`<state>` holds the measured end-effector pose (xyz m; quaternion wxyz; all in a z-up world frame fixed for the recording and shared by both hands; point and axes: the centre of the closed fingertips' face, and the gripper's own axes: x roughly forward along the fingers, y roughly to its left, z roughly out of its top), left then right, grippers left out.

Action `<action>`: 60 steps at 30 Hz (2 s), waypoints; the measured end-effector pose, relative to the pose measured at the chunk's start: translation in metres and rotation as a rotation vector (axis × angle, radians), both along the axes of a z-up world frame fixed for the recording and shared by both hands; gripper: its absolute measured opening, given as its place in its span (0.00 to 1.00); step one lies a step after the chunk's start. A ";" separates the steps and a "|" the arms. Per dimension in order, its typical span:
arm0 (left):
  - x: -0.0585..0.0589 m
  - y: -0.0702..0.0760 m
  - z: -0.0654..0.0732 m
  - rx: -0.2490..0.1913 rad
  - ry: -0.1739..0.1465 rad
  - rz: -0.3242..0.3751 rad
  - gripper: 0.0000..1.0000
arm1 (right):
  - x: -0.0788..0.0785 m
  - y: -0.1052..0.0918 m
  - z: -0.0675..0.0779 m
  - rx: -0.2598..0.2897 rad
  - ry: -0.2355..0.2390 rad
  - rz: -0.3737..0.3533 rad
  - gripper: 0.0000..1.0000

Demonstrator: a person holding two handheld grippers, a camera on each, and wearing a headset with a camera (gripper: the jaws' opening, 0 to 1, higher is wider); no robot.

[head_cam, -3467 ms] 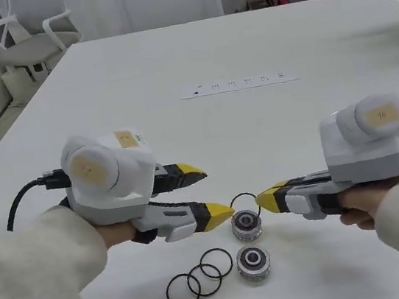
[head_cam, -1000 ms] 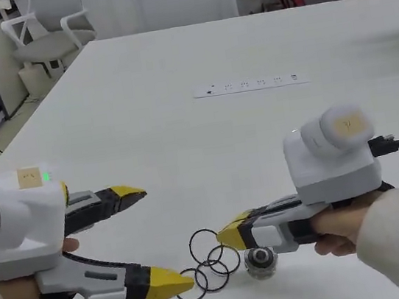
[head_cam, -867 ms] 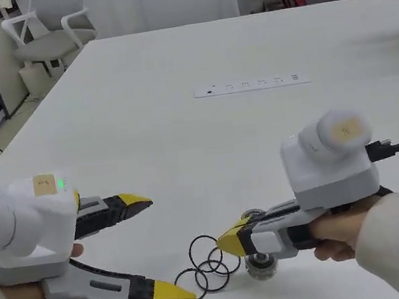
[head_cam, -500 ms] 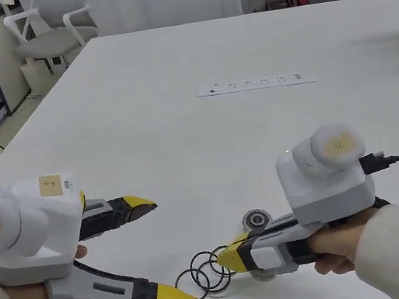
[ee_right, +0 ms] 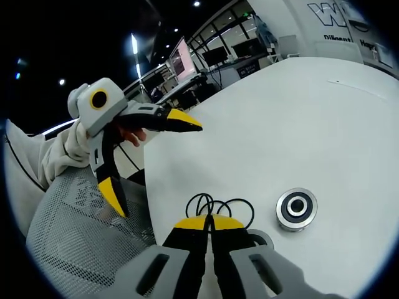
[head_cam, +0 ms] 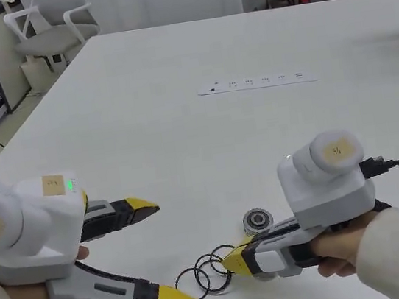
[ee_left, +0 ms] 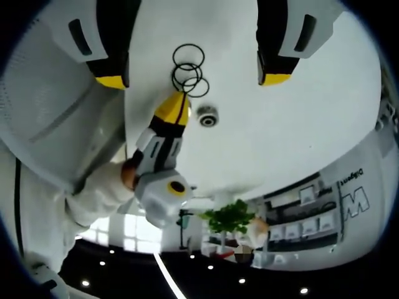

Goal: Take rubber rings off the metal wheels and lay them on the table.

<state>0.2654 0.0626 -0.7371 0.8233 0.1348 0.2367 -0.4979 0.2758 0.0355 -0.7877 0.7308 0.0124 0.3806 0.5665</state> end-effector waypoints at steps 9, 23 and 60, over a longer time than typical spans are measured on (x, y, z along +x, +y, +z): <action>0.001 -0.001 0.002 -0.019 0.005 0.000 0.85 | 0.001 -0.002 -0.005 -0.029 -0.031 0.010 0.00; 0.001 0.001 0.000 -0.016 0.009 -0.002 0.84 | 0.003 -0.001 -0.006 -0.052 -0.088 0.031 0.03; 0.002 0.003 0.000 -0.006 0.005 0.008 0.85 | 0.030 -0.014 0.032 -0.020 -0.232 -0.008 0.24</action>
